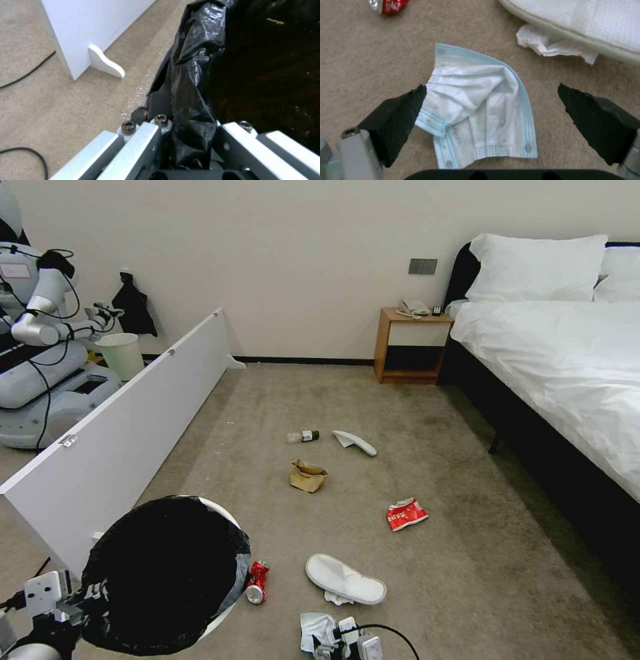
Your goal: Pick up the trash bin, then pick up the garbage from the floor and place it into the trash bin.
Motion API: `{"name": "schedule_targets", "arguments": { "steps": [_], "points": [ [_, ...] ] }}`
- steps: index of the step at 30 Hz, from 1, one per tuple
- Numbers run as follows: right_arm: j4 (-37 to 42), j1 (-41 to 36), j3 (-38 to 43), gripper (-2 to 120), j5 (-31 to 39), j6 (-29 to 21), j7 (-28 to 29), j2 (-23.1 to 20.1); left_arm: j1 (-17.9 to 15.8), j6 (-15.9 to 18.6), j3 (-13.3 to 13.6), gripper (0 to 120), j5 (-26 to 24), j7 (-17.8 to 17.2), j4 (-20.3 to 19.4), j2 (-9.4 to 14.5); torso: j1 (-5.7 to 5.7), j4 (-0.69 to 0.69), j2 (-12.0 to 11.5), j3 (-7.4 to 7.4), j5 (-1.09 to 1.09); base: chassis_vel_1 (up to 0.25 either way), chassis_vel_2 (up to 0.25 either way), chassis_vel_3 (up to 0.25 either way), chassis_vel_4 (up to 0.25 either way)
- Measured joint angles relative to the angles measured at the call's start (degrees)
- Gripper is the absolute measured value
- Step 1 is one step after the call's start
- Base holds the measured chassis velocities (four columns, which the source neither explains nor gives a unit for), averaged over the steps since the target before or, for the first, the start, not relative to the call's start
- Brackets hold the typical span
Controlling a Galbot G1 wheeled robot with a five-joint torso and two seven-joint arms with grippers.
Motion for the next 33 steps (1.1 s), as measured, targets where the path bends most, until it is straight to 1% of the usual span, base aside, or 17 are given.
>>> {"name": "schedule_targets", "arguments": {
  "steps": [4, 5, 12, 15, 23, 25, 30, 33],
  "points": [
    [-0.70, 0.42, -0.11, 100, -0.79, 0.00, 0.06, 0.00, 0.25, 0.00, -0.33, 3, -0.34, 0.01, -0.23, 0.01, 0.00, 0.02, 0.00, 0.00, 0.06, 0.000, 0.000, 0.000, 0.000],
    [-0.94, 0.56, -0.12, 100, -0.93, 0.02, 0.08, 0.01, 0.24, 0.00, -0.33, 3, -0.34, 0.02, -0.16, 0.08, 0.00, 0.01, 0.00, 0.00, 0.10, 0.000, 0.000, 0.000, 0.000],
    [-1.73, 1.08, -0.11, 100, -1.54, 0.07, -0.03, 0.03, -0.01, 0.00, -0.08, 3, -0.32, 0.02, -0.05, 0.26, 0.00, 0.00, 0.00, 0.00, 0.17, 0.000, 0.000, 0.000, 0.000],
    [-2.95, 1.91, 0.03, 100, -1.68, 0.22, -0.28, 0.20, -0.18, 0.00, -0.01, 3, -0.31, 0.00, -0.05, 0.31, 0.00, -0.01, 0.00, 0.00, 0.24, 0.000, 0.000, 0.000, 0.000],
    [-6.24, 4.46, 0.65, 100, -2.29, 0.60, -1.05, 1.95, -0.06, 0.00, 0.00, 3, -0.31, 0.00, -0.09, 0.21, 0.00, 0.03, 0.00, 0.00, 0.19, 0.000, 0.000, 0.000, 0.000],
    [-7.49, 5.29, 0.87, 100, -2.45, 0.69, -1.32, 2.69, -0.04, 0.00, -0.01, 3, -0.30, 0.00, -0.10, 0.21, 0.00, -0.01, 0.00, 0.00, 0.17, 0.000, 0.000, 0.000, 0.000],
    [-8.92, 6.35, 1.15, 100, -2.79, 0.95, -1.75, 3.82, -0.04, 0.00, 0.02, 3, -0.30, 0.01, -0.09, 0.15, 0.00, 0.01, 0.00, 0.00, 0.14, 0.000, 0.000, 0.000, 0.000],
    [-9.57, 6.78, 1.28, 100, -2.93, 0.98, -1.84, 4.21, -0.02, 0.00, 0.03, 3, -0.32, 0.03, -0.09, 0.13, 0.00, -0.01, 0.00, 0.00, 0.14, 0.000, 0.000, 0.000, 0.000]
  ]
}}
